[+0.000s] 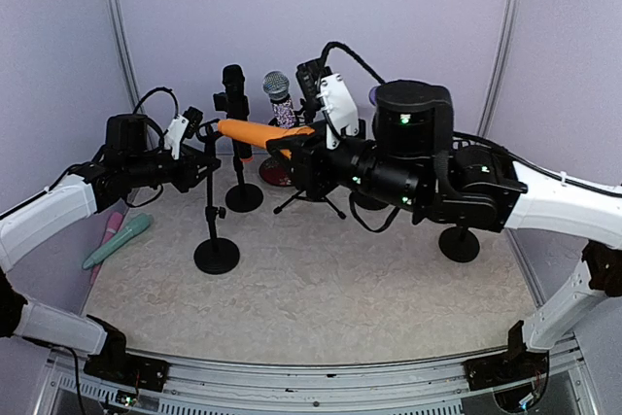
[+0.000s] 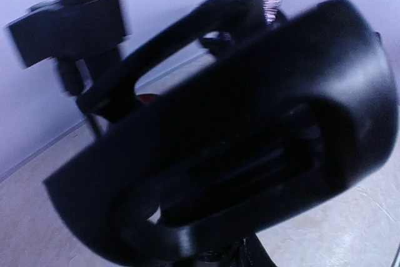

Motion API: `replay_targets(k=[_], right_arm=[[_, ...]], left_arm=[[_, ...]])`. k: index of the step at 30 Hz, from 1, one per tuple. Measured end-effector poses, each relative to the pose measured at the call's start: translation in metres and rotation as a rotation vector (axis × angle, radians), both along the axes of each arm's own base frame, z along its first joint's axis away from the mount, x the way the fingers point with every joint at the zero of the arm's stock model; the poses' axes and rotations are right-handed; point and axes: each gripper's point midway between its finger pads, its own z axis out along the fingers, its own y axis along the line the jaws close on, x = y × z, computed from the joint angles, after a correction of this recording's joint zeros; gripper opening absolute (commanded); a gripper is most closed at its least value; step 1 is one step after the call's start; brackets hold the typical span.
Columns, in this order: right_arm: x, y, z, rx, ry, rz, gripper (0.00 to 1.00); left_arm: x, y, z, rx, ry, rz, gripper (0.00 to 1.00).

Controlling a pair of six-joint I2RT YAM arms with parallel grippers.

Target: Remove the microphone from the stand

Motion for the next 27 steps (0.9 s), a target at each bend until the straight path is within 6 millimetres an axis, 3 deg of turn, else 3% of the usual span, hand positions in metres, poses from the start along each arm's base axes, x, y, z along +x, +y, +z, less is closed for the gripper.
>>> replay_targets(k=[3, 6, 8, 12, 16, 20, 24, 27], right_arm=[[-0.016, -0.022, 0.039, 0.087, -0.027, 0.019, 0.0], [-0.022, -0.045, 0.07, 0.168, -0.054, 0.009, 0.0], [-0.021, -0.052, 0.077, 0.186, -0.064, -0.01, 0.0], [-0.014, -0.052, 0.066, 0.152, -0.075, -0.054, 0.0], [-0.007, -0.046, 0.047, 0.09, -0.088, -0.09, 0.0], [-0.002, -0.046, 0.04, 0.062, -0.101, -0.119, 0.0], [0.0, -0.049, 0.042, 0.064, -0.108, -0.142, 0.0], [0.002, -0.05, 0.042, 0.063, -0.109, -0.154, 0.0]], left_arm=[[0.016, 0.026, 0.0, -0.001, 0.008, 0.122, 0.0], [0.017, 0.028, -0.001, 0.004, 0.013, 0.14, 0.01], [0.015, 0.026, -0.002, 0.0, 0.021, 0.129, 0.02], [0.006, 0.016, 0.001, -0.022, 0.061, 0.08, 0.02], [-0.007, -0.014, 0.01, -0.068, 0.128, -0.024, 0.04], [-0.016, -0.036, 0.017, -0.13, 0.18, -0.116, 0.08], [-0.018, -0.05, 0.02, -0.156, 0.203, -0.179, 0.23], [-0.023, -0.057, 0.016, -0.136, 0.2, -0.212, 0.43]])
